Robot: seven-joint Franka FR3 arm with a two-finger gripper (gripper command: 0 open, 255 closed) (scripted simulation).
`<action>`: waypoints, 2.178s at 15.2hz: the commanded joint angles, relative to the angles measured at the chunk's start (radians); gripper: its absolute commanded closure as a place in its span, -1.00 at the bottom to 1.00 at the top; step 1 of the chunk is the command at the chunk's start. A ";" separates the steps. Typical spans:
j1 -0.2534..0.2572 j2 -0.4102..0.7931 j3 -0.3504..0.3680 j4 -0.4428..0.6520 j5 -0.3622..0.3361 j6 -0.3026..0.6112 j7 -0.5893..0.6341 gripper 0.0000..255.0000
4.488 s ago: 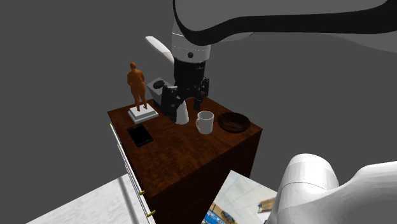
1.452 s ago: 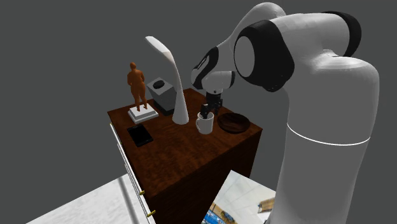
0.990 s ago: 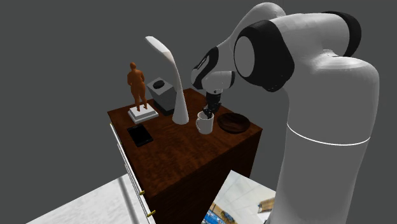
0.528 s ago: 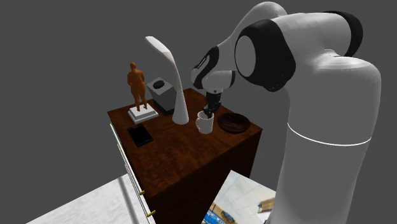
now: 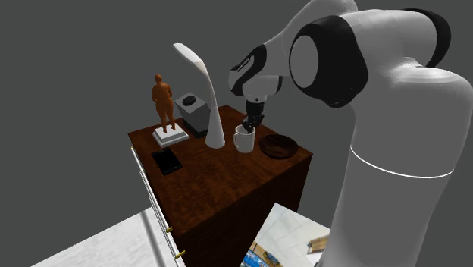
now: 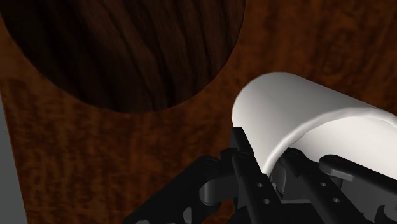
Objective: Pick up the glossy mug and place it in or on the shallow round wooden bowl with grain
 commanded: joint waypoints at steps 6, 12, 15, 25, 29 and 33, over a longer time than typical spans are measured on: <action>0.008 -0.046 -0.005 0.050 -0.038 -0.086 0.032 1.00; 0.011 -0.075 -0.006 0.102 -0.061 -0.161 0.051 1.00; 0.001 -0.093 -0.016 0.116 -0.073 -0.190 0.038 1.00; -0.112 -0.134 -0.126 0.127 -0.098 -0.249 -0.172 1.00; -0.117 -0.124 -0.131 0.098 -0.089 -0.213 -0.188 1.00; -0.119 -0.107 -0.132 0.059 -0.075 -0.162 -0.201 1.00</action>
